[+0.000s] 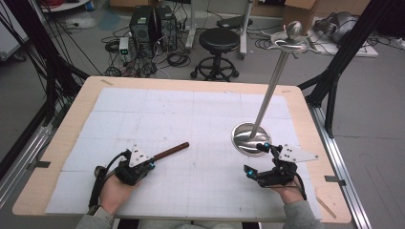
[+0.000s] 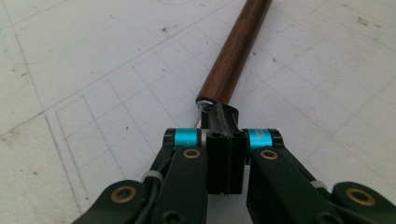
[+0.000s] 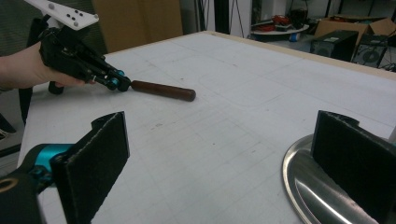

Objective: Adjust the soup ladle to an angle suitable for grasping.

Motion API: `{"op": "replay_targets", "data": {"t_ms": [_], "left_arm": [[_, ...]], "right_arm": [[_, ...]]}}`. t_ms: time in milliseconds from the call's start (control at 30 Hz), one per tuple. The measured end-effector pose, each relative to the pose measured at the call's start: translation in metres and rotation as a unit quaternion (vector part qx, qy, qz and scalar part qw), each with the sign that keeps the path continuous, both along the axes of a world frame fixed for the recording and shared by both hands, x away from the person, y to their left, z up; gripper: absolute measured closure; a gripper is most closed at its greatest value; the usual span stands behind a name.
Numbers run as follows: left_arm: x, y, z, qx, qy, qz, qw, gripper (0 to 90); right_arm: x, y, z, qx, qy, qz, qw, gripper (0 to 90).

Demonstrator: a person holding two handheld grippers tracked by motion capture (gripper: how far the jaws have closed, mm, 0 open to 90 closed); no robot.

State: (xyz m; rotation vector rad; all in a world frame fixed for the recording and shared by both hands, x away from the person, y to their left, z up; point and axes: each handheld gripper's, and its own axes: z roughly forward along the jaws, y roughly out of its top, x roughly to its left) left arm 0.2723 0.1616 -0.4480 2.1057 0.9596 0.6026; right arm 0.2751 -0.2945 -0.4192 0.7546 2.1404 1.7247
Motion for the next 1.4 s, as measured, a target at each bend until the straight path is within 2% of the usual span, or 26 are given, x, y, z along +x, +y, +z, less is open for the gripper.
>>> {"op": "replay_targets", "data": {"t_ms": [133,200,233,300,433,500,633,667,733,767,800,833,900,967,1067,1100,1133,1167,1200,1233,1267,1300,1400], "left_arm": [[-0.002,0.001,0.003,-0.015,0.004,-0.007,0.9999,89.6],[-0.007,0.003,0.010,-0.038,-0.001,-0.021,0.9991,89.6],[-0.008,0.004,0.012,-0.042,-0.001,-0.028,0.9987,89.6],[-0.013,0.006,0.018,-0.057,-0.006,-0.037,0.9976,89.6],[-0.019,0.014,0.026,-0.075,-0.015,-0.054,0.9956,88.9],[-0.021,0.019,0.030,-0.089,-0.018,-0.063,0.9939,86.0],[-0.026,0.030,0.041,-0.100,-0.029,-0.087,0.9908,79.1],[-0.027,0.032,0.043,-0.100,-0.032,-0.093,0.9901,75.7],[-0.027,0.036,0.047,-0.104,-0.025,-0.108,0.9884,67.5],[-0.027,0.036,0.047,-0.104,-0.025,-0.108,0.9884,62.6],[-0.027,0.038,0.049,-0.101,-0.020,-0.123,0.9871,54.8],[-0.028,0.039,0.050,-0.094,-0.024,-0.137,0.9857,49.3],[-0.027,0.040,0.050,-0.092,-0.020,-0.154,0.9836,38.3],[-0.026,0.040,0.052,-0.092,-0.015,-0.163,0.9823,31.3],[-0.026,0.040,0.054,-0.097,-0.011,-0.163,0.9818,14.8],[-0.026,0.040,0.056,-0.102,-0.010,-0.168,0.9804,11.8],[-0.027,0.042,0.059,-0.112,-0.012,-0.179,0.9775,11.8],[-0.027,0.042,0.059,-0.112,-0.012,-0.179,0.9775,11.6],[-0.028,0.044,0.061,-0.131,-0.026,-0.201,0.9703,11.4],[-0.028,0.046,0.062,-0.138,-0.031,-0.209,0.9678,11.2],[-0.028,0.048,0.063,-0.141,-0.035,-0.211,0.9667,10.2],[-0.028,0.049,0.064,-0.143,-0.036,-0.210,0.9666,9.9],[-0.028,0.052,0.065,-0.142,-0.037,-0.207,0.9673,9.9]], "right_arm": [[0.000,0.000,0.000,0.000,-0.002,0.000,1.0000,3.5],[0.000,0.000,0.000,0.002,-0.001,0.000,1.0000,3.5],[0.000,-0.001,0.000,0.002,-0.004,-0.001,1.0000,3.5],[0.000,-0.001,0.000,0.002,-0.004,-0.001,1.0000,3.5],[-0.001,-0.001,0.001,0.003,-0.003,0.000,1.0000,3.5],[-0.001,-0.002,0.001,0.004,-0.002,-0.001,1.0000,3.5],[0.000,-0.002,0.001,0.002,-0.006,-0.001,1.0000,3.5],[0.000,-0.002,0.001,0.003,-0.003,0.000,1.0000,3.5],[0.000,-0.002,0.001,0.002,-0.003,-0.001,1.0000,3.5],[0.000,-0.001,0.001,0.002,-0.003,-0.001,1.0000,3.5],[0.000,-0.001,0.000,0.003,-0.003,-0.001,1.0000,3.5],[0.000,-0.001,0.000,0.003,-0.001,-0.002,1.0000,3.5],[0.000,-0.001,0.000,0.002,-0.001,-0.002,1.0000,3.5],[0.000,-0.001,0.000,0.004,0.001,-0.002,1.0000,3.5],[0.000,-0.002,0.000,0.003,0.002,-0.001,1.0000,3.5],[0.000,-0.002,0.000,0.003,0.002,-0.001,1.0000,3.5],[0.000,-0.002,0.000,0.004,0.003,-0.001,1.0000,3.5],[0.000,-0.002,0.000,0.004,0.003,-0.001,1.0000,3.5],[0.000,-0.002,0.000,0.004,0.004,-0.002,1.0000,3.5],[-0.001,-0.002,0.000,0.006,0.007,-0.002,1.0000,3.5],[-0.001,-0.003,0.001,0.007,-0.002,-0.001,1.0000,3.5],[-0.002,-0.003,0.001,0.012,0.005,-0.001,0.9999,3.5],[-0.001,-0.003,0.001,0.012,-0.001,-0.003,0.9999,3.5]]}}
